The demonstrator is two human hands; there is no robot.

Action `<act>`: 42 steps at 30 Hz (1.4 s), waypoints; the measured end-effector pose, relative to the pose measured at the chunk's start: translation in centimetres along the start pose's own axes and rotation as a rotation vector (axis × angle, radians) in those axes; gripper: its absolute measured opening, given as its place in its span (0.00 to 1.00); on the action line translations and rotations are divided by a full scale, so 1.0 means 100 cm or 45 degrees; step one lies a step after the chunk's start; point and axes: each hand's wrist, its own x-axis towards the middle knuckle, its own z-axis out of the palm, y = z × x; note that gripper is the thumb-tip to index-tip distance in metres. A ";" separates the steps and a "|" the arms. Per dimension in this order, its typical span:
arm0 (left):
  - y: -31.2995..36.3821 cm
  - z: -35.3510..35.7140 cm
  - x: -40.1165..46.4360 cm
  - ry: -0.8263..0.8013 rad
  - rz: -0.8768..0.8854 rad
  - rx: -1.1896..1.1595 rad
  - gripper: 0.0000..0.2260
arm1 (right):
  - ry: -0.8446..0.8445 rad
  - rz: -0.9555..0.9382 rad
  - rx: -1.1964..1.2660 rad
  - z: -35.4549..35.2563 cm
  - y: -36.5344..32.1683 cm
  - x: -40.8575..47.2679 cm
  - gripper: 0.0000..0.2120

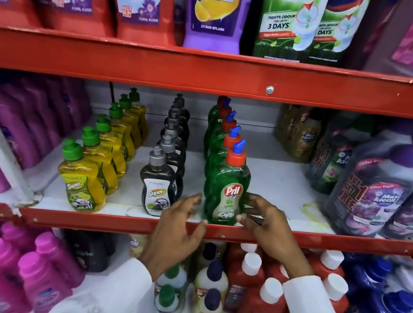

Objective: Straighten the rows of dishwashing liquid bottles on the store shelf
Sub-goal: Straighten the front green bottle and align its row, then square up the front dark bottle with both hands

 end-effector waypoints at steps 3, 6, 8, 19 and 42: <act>0.002 0.004 0.017 -0.077 -0.124 -0.152 0.22 | -0.039 -0.029 0.016 0.001 0.003 0.006 0.20; -0.004 0.007 0.024 -0.085 -0.191 -0.223 0.20 | -0.041 -0.052 0.031 0.001 0.008 0.008 0.19; -0.005 0.009 0.025 -0.077 -0.197 -0.231 0.19 | -0.039 -0.053 0.050 0.001 0.009 0.007 0.18; -0.001 0.010 0.024 -0.049 -0.184 -0.257 0.19 | -0.018 -0.023 0.154 0.002 0.009 0.002 0.18; -0.074 -0.074 -0.005 0.232 -0.162 -0.162 0.16 | 0.141 -0.119 0.022 0.122 -0.083 0.012 0.16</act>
